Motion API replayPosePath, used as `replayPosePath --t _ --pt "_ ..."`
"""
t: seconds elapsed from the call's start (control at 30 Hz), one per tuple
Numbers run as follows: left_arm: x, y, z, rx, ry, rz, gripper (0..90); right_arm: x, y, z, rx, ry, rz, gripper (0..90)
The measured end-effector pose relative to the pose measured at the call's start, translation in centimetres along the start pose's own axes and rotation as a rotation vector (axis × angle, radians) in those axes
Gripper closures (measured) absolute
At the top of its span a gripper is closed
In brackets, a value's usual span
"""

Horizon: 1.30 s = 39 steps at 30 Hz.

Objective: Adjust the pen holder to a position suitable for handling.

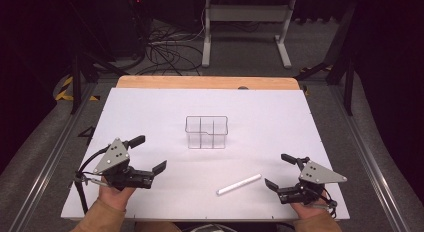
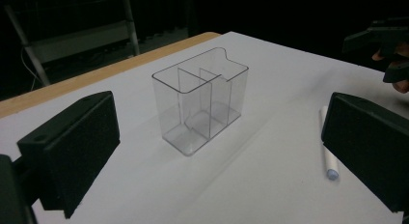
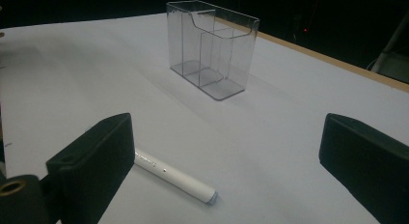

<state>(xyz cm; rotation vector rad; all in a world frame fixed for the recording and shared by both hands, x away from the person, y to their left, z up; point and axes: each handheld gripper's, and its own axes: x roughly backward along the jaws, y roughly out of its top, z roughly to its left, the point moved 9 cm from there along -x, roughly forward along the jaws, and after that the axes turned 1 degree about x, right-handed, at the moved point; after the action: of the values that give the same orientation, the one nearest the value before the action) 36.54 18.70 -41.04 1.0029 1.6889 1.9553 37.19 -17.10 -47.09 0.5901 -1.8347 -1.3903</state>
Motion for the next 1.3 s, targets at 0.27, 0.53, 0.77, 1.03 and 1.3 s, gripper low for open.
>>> replayPosePath --t 0.27,0.53,0.77,1.03,1.3 --pt "-1.9 1.7 -0.7 -0.040 -0.030 0.003 0.4 0.2 -0.2 0.2 0.017 -0.002 0.023 5.4" --pt "-3.5 2.7 -0.9 -0.057 -0.047 0.009 0.4 0.3 -0.4 0.5 0.019 0.003 0.033 5.6" --pt "-3.9 3.2 -1.1 -0.009 -0.159 0.032 2.6 0.4 -0.5 0.4 -0.004 0.012 0.023 5.4" --pt "-4.8 3.9 -1.4 -0.078 -0.238 0.083 15.0 0.1 -0.4 0.5 0.003 0.026 0.028 5.4" --pt "-7.2 3.9 -1.2 -0.134 -0.259 0.211 20.7 -0.1 -0.4 0.6 0.001 0.043 0.031 5.7"
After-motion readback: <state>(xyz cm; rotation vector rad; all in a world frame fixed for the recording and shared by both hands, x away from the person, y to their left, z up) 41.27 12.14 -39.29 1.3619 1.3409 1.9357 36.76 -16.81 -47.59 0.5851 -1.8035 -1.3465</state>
